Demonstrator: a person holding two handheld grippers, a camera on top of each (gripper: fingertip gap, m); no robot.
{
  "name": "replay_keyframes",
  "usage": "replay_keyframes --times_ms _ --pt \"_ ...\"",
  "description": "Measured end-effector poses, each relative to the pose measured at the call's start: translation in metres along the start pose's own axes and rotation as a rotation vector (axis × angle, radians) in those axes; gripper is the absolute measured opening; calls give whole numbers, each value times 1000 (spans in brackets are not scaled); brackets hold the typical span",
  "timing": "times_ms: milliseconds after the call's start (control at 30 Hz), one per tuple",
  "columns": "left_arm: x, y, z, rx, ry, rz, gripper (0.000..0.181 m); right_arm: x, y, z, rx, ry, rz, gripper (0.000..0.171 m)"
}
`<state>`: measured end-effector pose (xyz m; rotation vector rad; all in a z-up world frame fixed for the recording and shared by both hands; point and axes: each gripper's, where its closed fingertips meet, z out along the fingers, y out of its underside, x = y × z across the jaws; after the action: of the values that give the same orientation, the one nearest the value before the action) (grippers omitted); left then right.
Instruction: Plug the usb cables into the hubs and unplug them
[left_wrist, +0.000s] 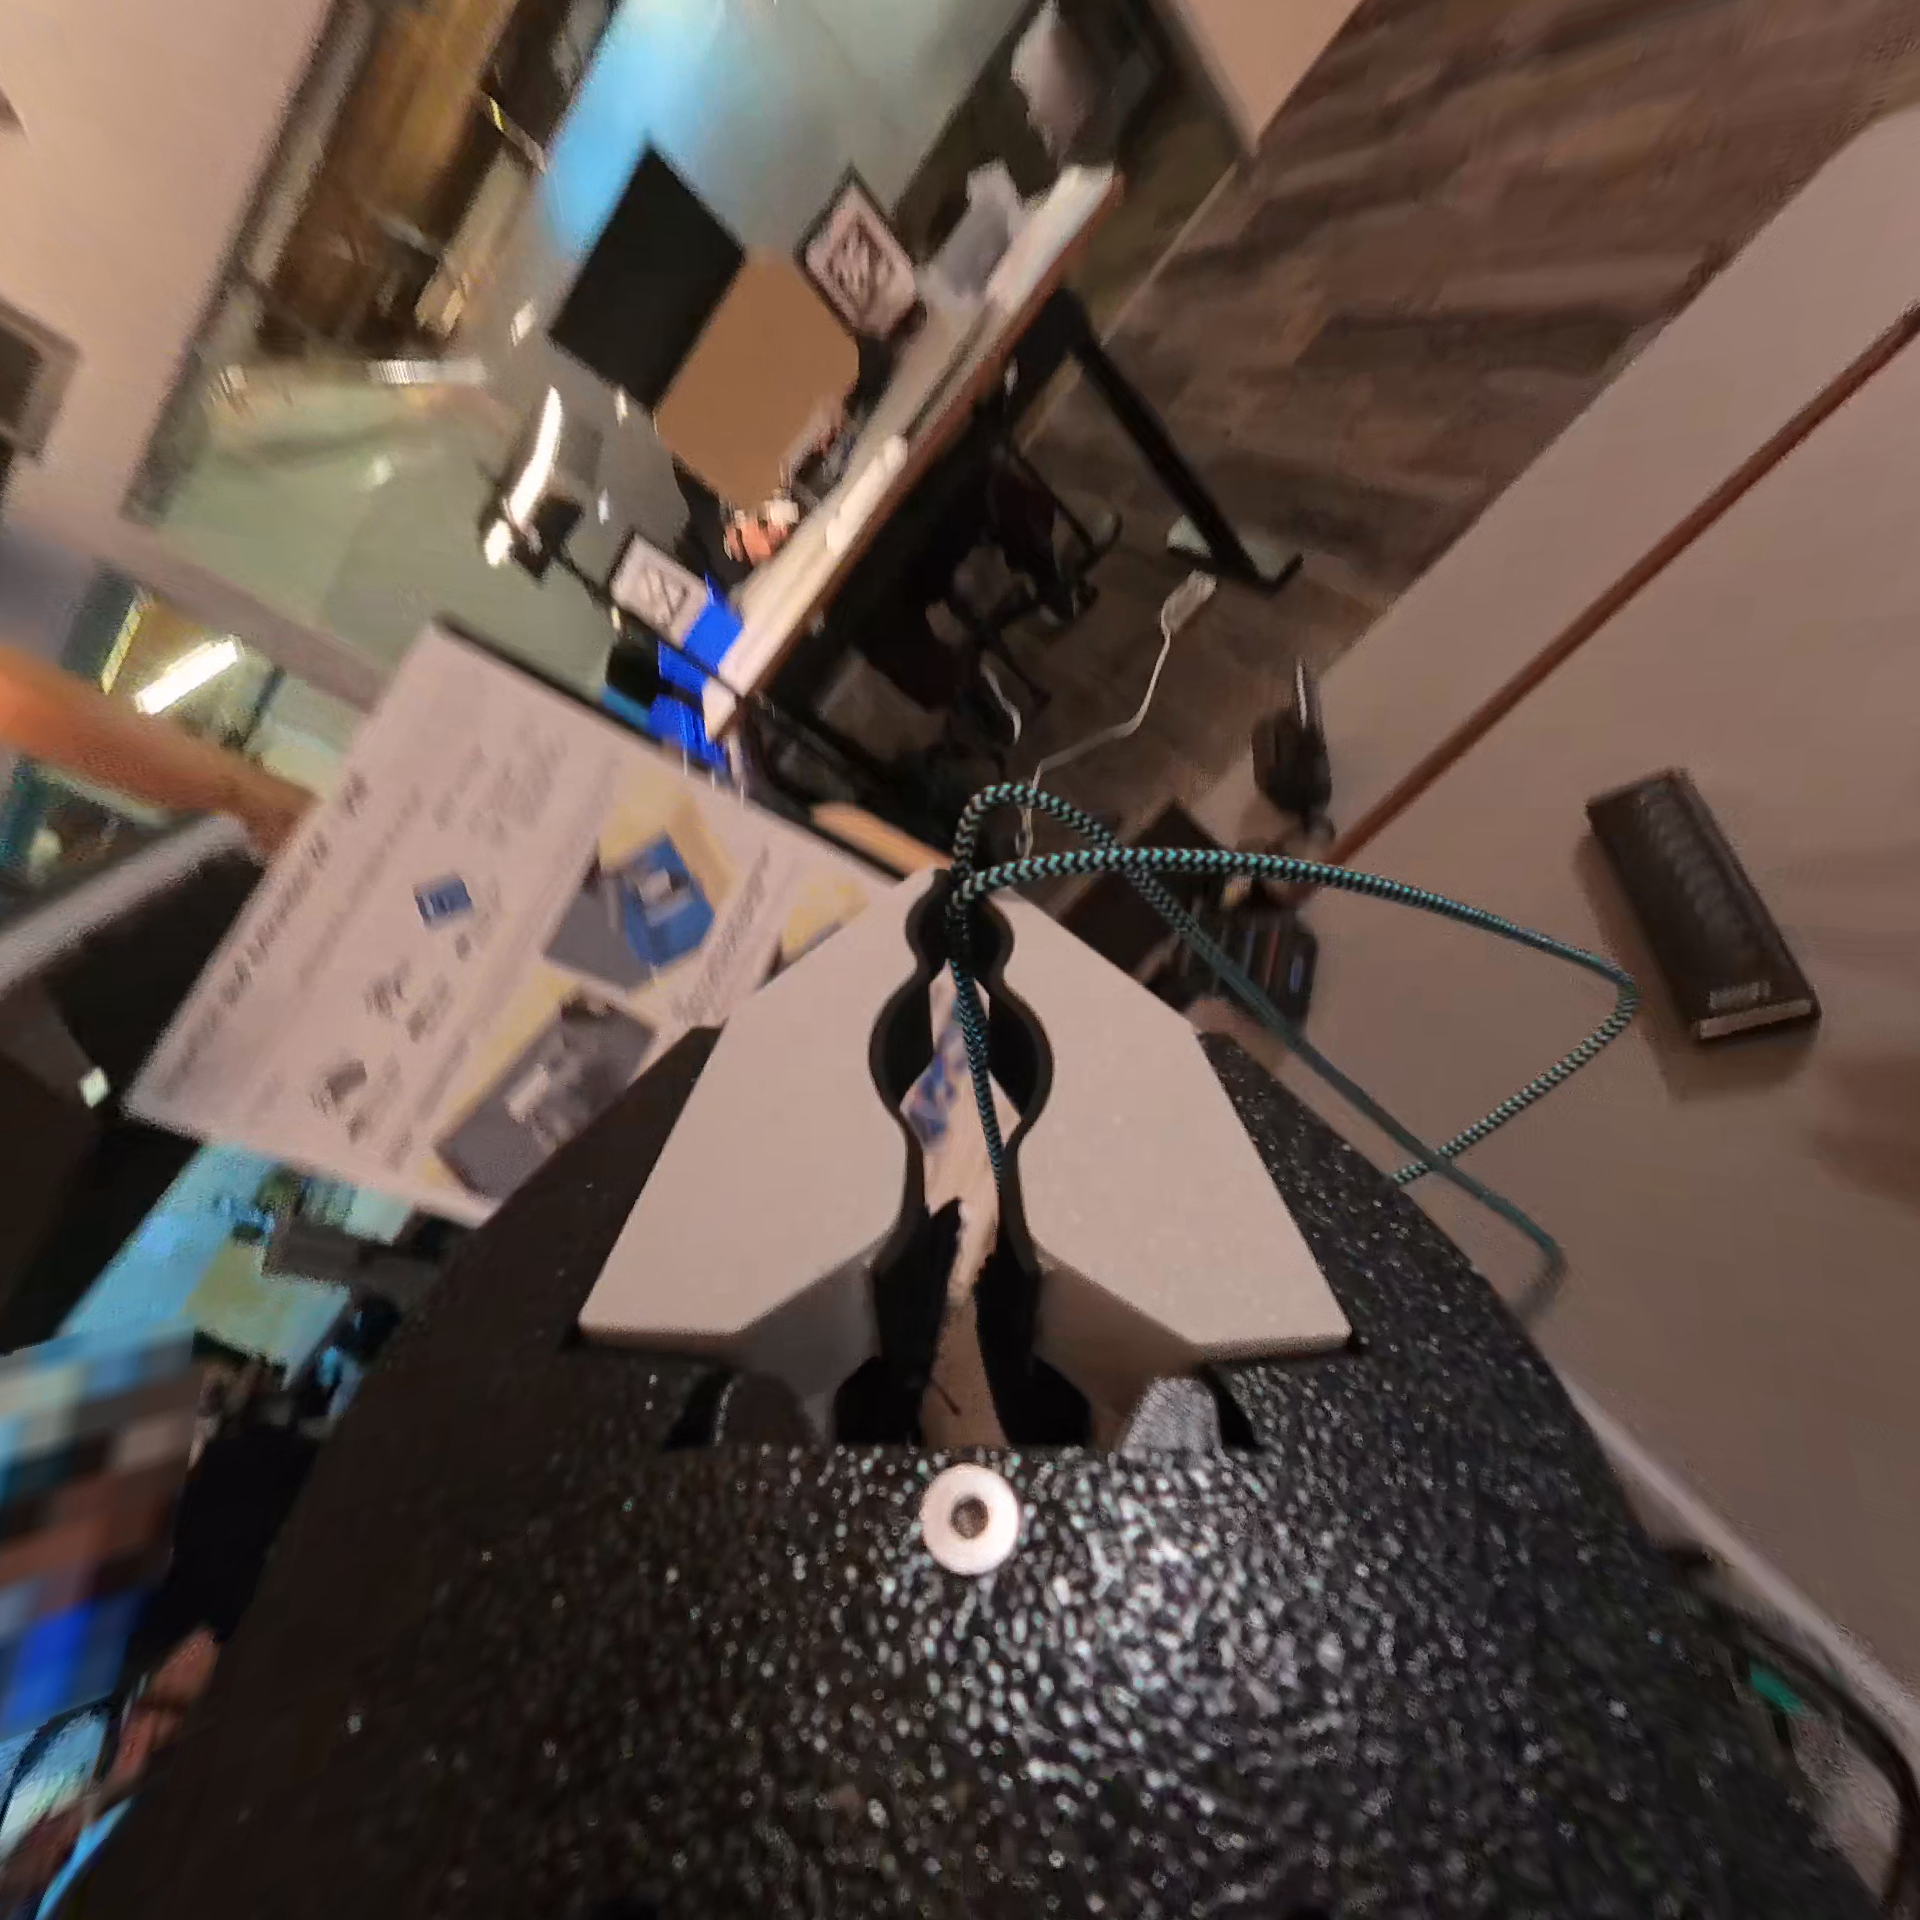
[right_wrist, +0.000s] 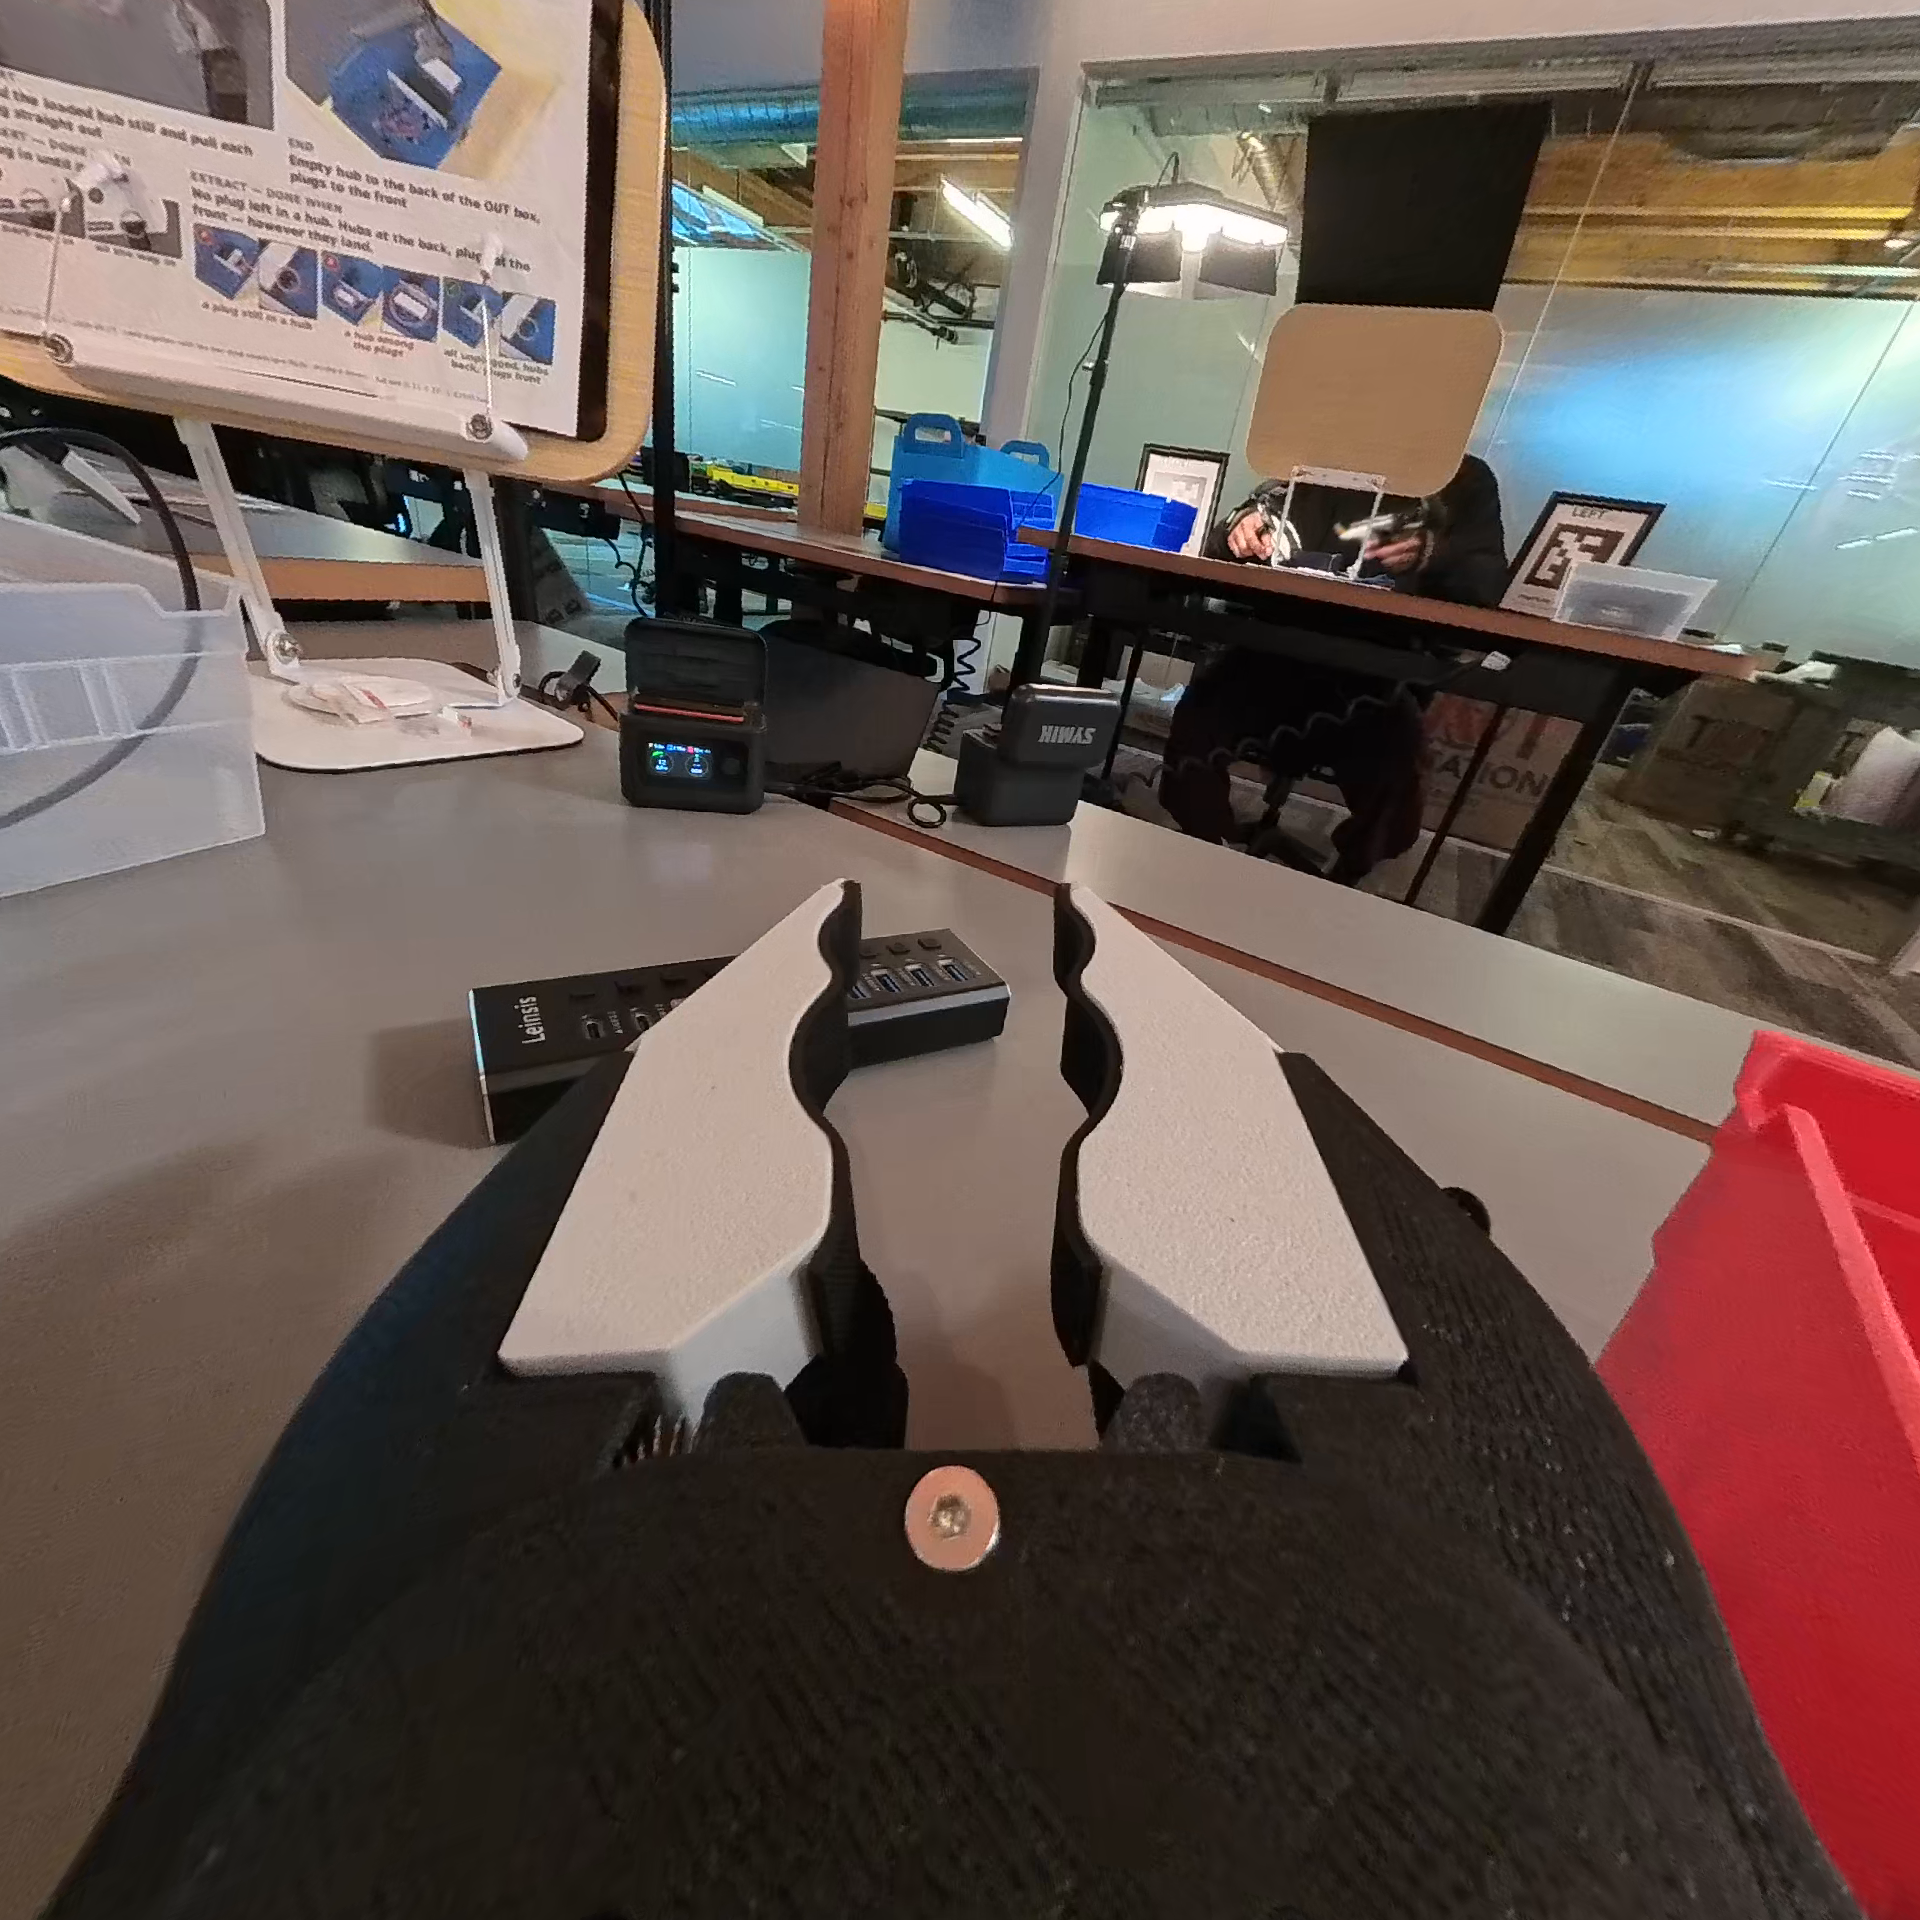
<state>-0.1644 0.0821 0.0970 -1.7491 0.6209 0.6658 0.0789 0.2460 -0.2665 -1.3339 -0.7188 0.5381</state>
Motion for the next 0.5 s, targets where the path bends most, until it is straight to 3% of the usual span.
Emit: replay_keyframes --times_ms 33,233,400,500 --pt "-4 -23 3 45 -1 10 0 0 0 0 1 2 0 35" --pt "-65 -137 9 169 -174 86 1 2 -1 -1 6 7 9 35" --pt "-94 -203 21 171 -205 79 0 2 -4 -2 24 4 11 37" --pt "-101 -236 27 198 -216 69 0 -9 -17 -6 100 -74 44 49"
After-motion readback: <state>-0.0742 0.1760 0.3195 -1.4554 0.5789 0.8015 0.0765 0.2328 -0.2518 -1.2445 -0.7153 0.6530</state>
